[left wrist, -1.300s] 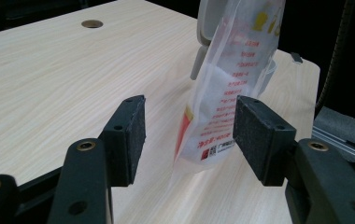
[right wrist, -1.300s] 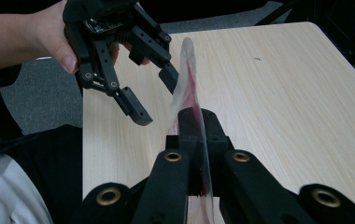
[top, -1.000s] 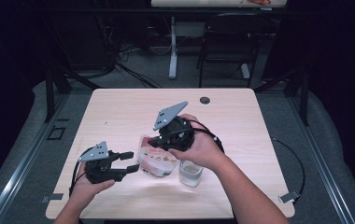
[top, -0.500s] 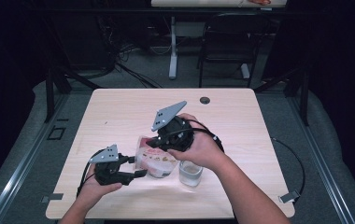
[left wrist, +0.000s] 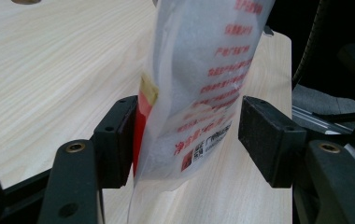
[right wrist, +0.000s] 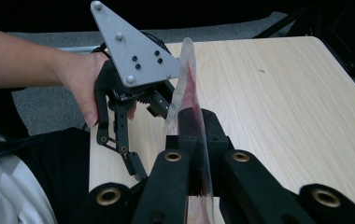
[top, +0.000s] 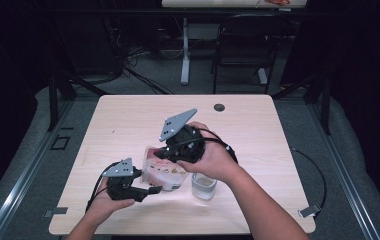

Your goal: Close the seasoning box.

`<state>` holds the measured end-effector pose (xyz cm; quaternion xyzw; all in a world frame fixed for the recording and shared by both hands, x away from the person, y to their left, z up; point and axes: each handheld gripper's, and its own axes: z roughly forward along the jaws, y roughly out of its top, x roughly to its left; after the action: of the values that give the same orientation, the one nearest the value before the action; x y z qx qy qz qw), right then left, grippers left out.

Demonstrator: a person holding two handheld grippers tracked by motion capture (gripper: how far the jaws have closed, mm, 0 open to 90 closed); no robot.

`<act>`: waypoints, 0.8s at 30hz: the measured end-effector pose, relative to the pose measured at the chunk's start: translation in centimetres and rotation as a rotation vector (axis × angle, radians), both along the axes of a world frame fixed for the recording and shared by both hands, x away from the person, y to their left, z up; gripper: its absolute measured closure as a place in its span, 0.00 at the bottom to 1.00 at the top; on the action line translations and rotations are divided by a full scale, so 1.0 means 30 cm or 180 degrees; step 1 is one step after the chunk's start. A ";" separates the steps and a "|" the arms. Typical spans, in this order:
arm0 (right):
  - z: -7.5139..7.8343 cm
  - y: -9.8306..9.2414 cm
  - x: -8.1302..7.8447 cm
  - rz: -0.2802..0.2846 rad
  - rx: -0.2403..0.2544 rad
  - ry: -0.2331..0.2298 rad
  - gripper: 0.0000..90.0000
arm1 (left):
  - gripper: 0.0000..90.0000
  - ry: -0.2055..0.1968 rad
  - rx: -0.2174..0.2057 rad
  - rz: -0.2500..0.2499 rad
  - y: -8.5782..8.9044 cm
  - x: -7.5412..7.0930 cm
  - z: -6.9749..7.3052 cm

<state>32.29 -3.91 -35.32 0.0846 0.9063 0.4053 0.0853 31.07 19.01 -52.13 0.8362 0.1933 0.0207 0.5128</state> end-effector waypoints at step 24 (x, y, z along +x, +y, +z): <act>0.006 0.018 -0.012 0.0062 -0.0002 -0.0024 1.00 | 0.48 0.0001 0.0154 -0.0053 -0.018 -0.006 -0.018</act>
<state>31.92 -3.36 -35.15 0.0742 0.9068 0.4061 0.0848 30.91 18.48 -52.67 0.8500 0.1858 0.0209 0.4925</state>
